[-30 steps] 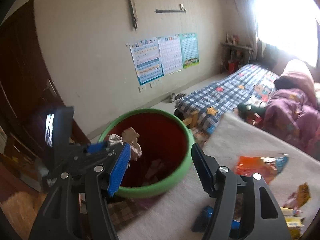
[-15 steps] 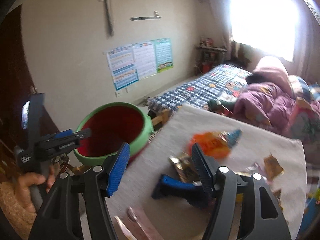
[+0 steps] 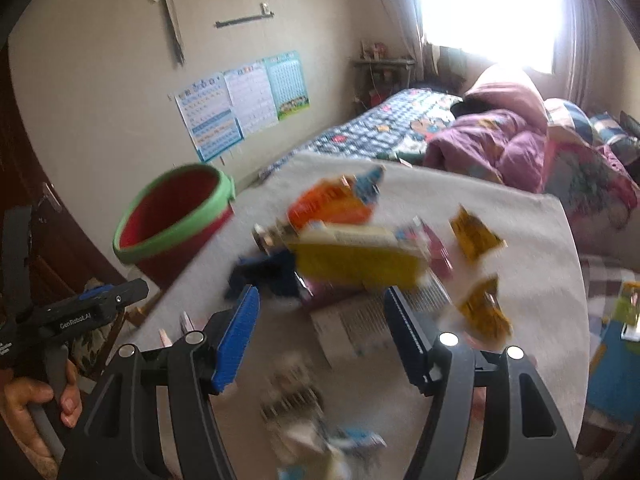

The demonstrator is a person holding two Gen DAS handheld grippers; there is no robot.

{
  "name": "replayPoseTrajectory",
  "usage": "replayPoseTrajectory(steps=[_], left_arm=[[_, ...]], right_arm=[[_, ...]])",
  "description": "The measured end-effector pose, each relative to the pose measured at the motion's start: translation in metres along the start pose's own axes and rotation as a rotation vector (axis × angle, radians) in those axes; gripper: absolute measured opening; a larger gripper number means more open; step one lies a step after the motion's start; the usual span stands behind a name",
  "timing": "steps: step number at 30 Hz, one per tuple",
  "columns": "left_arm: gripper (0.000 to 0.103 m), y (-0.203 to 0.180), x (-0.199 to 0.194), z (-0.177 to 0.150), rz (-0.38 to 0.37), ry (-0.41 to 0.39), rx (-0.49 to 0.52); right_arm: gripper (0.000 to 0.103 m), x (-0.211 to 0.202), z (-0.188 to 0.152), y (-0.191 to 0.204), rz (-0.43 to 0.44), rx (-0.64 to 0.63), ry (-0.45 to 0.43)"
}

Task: Collect trash
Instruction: 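Grasp the pink-and-white snack wrapper with the left gripper while the right gripper grasps the patterned paper cup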

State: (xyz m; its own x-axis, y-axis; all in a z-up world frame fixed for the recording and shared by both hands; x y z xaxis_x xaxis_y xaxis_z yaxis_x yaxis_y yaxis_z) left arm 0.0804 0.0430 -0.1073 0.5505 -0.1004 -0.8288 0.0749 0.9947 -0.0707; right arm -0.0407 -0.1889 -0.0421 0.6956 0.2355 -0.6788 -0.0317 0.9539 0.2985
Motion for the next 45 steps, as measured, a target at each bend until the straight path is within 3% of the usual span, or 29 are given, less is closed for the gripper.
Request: replayPoseTrajectory(steps=[13, 19, 26, 28, 31, 35, 45], left_arm=[[0.077, -0.027, 0.032, -0.047, 0.001, 0.175, -0.107], [0.077, -0.047, 0.045, -0.048, 0.03, 0.198, -0.058], [0.074, -0.056, 0.046, -0.045, 0.041, 0.184, -0.035], [0.057, -0.054, 0.045, -0.045, 0.036, 0.182, -0.039], [0.049, -0.051, 0.043, -0.045, 0.015, 0.183, -0.045], [0.047, -0.044, 0.032, -0.042, -0.004, 0.163, -0.053], [0.047, -0.034, -0.01, -0.024, 0.036, -0.003, -0.022]], right_arm=[[0.063, -0.017, -0.038, -0.028, 0.037, 0.031, 0.062], [0.063, -0.025, -0.038, -0.029, 0.055, 0.045, 0.052], [0.063, -0.031, -0.036, -0.036, 0.059, 0.069, 0.041], [0.063, -0.03, -0.034, -0.036, 0.062, 0.071, 0.039], [0.063, -0.024, -0.033, -0.034, 0.074, 0.066, 0.053], [0.063, -0.01, -0.031, -0.023, 0.101, 0.037, 0.09], [0.063, 0.037, -0.043, 0.001, 0.161, -0.003, 0.242]])
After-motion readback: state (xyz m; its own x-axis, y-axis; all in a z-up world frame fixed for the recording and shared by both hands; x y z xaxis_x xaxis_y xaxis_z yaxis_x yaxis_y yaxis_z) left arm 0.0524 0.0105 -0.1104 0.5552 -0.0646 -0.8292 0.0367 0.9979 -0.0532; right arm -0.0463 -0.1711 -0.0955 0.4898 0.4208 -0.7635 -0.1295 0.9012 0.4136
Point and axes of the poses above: each gripper's, at about its wrist camera, not at the fingertips, and x roughly the way its jaws point, y to its left, z to its top, the point moved 2 cm from there along x, roughly the way its jaws point, and after that the axes turned 11 degrees about z, right-handed, at the moved point
